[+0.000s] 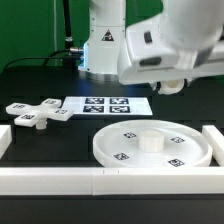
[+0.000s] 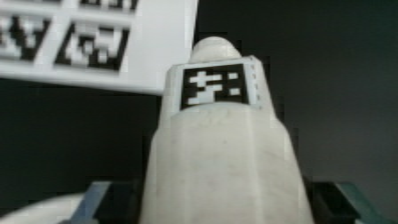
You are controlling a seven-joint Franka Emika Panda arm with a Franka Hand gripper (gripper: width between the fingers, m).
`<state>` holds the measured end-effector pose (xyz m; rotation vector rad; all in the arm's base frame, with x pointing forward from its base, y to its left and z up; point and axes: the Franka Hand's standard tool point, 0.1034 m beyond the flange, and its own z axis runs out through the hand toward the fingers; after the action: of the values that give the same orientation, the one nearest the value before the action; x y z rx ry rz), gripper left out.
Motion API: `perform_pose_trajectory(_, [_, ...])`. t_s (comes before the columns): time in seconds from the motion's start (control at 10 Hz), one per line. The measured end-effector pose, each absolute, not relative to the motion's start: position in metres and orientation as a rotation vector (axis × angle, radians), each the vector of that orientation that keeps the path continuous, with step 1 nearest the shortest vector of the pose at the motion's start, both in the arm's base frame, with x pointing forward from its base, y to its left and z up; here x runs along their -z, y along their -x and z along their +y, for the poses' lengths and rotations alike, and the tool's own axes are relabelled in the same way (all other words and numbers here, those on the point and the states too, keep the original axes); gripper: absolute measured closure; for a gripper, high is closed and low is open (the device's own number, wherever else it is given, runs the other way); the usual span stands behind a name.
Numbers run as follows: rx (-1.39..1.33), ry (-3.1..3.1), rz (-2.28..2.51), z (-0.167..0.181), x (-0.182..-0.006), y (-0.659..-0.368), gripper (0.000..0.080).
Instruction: Assemble round table
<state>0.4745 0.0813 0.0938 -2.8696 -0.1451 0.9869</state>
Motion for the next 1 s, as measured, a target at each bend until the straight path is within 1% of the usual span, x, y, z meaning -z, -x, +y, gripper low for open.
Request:
perform_pose_trajectory(0.1, [-0.872, 2.899, -0.166, 0.079, -0.104, -0.492, 0.0392])
perform_pose_trajectory(0.2, [-0.809, 2.909, -0.193, 0.077, -0.116, -0.501, 0.0392])
perform_pose_trajectory(0.3, [-0.702, 2.936, -0.198, 0.077, -0.121, -0.513, 0.0392])
perform_pose_trajectory(0.7, [-0.264, 3.027, -0.207, 0.07, -0.117, -0.526, 0.0392])
perform_pose_trajectory(0.8, [-0.093, 3.041, -0.273, 0.066, -0.115, -0.537, 0.0392])
perform_pose_trajectory(1.0, [0.14, 3.052, -0.352, 0.059, -0.12, -0.553, 0.0392])
